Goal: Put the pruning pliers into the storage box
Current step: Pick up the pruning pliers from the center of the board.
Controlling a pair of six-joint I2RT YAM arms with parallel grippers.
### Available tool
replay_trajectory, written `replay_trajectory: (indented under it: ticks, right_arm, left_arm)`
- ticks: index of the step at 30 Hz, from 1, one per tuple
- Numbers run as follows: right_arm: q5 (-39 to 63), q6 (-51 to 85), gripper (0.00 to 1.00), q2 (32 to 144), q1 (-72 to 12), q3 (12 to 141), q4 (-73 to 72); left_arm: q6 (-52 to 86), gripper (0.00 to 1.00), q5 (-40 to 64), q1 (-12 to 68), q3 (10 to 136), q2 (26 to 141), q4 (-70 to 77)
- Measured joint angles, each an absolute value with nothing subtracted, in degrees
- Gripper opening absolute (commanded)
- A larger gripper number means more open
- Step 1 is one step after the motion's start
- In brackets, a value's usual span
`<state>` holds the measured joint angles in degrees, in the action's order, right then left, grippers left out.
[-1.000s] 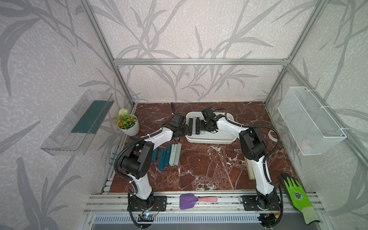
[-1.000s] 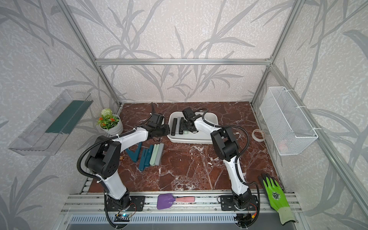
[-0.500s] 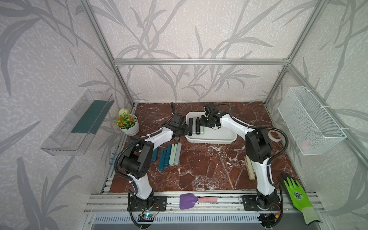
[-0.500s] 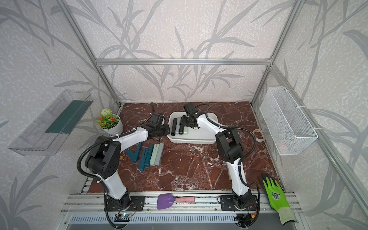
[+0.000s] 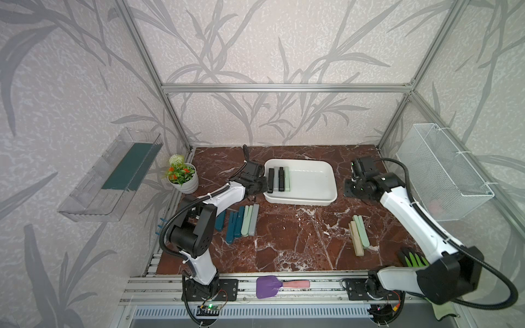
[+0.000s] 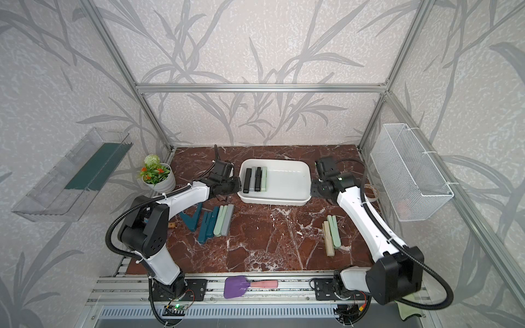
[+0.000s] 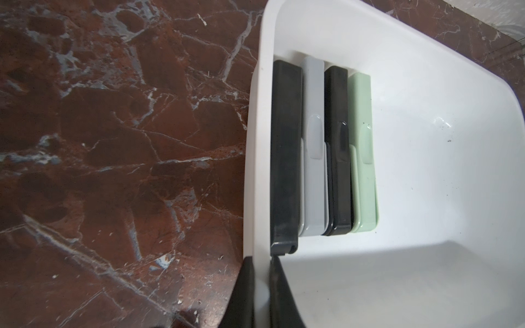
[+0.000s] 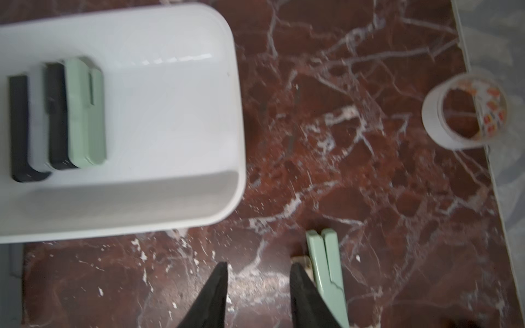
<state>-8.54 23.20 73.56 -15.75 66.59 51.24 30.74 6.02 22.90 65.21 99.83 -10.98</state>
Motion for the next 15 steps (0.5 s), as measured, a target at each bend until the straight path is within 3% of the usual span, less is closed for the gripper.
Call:
replay_trajectory:
  ticks: [7,15]
  right_arm:
    - [-8.8,29.6,0.38,63.6,-15.2,49.3,59.2]
    - [-7.3,33.5,0.41,62.1,-15.2,46.3,59.6]
  left_arm:
    - [30.5,0.1,6.0,22.9,63.9,98.8,-11.3]
    - [30.6,0.1,6.0,22.9,63.2,98.8,-11.1]
